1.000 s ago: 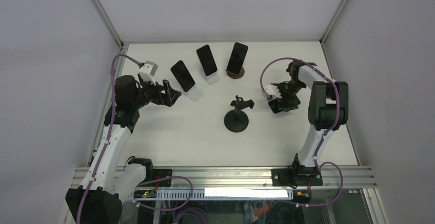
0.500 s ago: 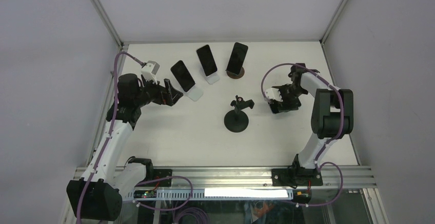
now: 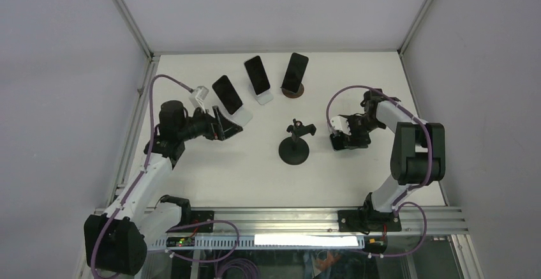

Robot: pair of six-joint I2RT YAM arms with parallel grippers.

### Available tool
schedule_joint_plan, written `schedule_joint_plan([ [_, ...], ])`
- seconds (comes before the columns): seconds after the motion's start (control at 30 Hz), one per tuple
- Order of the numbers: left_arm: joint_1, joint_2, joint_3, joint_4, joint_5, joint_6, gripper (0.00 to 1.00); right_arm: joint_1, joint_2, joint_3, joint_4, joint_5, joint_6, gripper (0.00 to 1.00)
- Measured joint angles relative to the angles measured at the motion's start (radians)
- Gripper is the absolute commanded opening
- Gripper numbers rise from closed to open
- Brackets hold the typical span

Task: Place the phone on the phone stand
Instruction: Move the phone to the center of the board.

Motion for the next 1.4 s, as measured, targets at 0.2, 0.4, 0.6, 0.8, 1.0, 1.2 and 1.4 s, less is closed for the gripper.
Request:
schedule_joint_plan([
  [0.2,-0.234,-0.161,-0.183,0.140,-0.071,-0.231,0.82,0.000,-0.090,-0.105,-0.005,-0.047,-0.002,0.49],
  [0.4,-0.440,-0.232,-0.332,0.311,-0.262,-0.412,0.82,0.002,-0.190,-0.200,-0.012,-0.082,-0.002,0.49],
  [0.6,-0.655,-0.057,-0.368,0.476,-0.450,-0.510,0.81,0.023,-0.284,-0.240,-0.033,-0.108,-0.001,0.49],
  [0.8,-0.799,0.225,-0.368,0.707,-0.579,-0.575,0.82,0.082,-0.352,-0.256,-0.060,-0.138,0.018,0.48],
  [1.0,-0.888,0.435,-0.359,0.875,-0.666,-0.610,0.82,0.145,-0.385,-0.278,-0.082,-0.165,0.069,0.48],
  [1.2,-0.944,0.566,-0.343,1.023,-0.753,-0.671,0.81,0.241,-0.425,-0.297,-0.083,-0.185,0.164,0.47],
  [1.4,-0.977,0.699,-0.330,1.182,-0.838,-0.776,0.75,0.313,-0.454,-0.310,-0.058,-0.191,0.273,0.47],
])
